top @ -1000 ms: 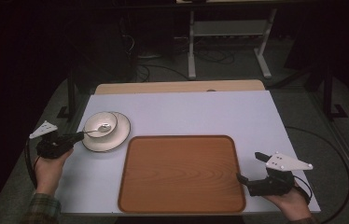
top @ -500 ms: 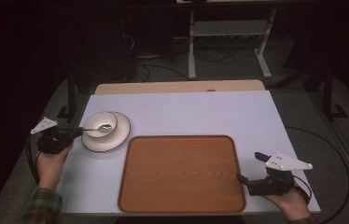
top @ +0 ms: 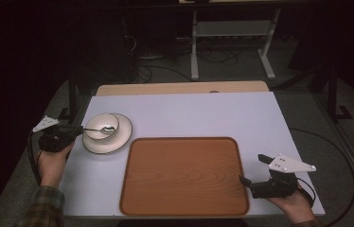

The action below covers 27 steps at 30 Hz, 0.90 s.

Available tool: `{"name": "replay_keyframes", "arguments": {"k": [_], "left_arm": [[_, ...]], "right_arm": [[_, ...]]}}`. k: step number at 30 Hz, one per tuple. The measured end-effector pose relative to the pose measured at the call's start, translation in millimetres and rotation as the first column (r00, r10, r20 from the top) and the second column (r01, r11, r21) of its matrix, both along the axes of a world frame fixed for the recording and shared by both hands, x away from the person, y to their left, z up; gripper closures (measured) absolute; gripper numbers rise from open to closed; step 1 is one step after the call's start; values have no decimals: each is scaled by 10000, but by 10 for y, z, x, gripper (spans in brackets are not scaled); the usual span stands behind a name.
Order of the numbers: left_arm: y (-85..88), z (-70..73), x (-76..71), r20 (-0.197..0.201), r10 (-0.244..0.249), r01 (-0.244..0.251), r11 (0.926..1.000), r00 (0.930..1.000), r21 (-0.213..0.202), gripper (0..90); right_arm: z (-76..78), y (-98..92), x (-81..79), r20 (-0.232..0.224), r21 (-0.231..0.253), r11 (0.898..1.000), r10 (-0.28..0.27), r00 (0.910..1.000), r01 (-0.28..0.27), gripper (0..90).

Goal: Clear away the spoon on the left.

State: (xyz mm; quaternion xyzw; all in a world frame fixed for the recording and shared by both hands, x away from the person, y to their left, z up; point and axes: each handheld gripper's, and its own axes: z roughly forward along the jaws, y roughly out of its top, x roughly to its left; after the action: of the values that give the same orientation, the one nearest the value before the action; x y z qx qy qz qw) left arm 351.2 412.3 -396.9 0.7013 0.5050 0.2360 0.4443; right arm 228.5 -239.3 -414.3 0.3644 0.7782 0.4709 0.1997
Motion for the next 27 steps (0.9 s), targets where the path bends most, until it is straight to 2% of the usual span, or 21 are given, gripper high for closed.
{"name": "replay_keyframes", "arguments": {"k": [14, 27], "left_arm": [[10, 7, 169, -13, 226, -226, 9996, 9997, 195, 896], [23, -37, 338, -96, 484, -484, 9988, 9988, -16, 896]], "right_arm": [[-1, -15, -4, -9, 34, 10000, -13, 10000, 13, 19], [-1, -19, -8, 0, 14, 10000, -40, 10000, 40, 19]]}}
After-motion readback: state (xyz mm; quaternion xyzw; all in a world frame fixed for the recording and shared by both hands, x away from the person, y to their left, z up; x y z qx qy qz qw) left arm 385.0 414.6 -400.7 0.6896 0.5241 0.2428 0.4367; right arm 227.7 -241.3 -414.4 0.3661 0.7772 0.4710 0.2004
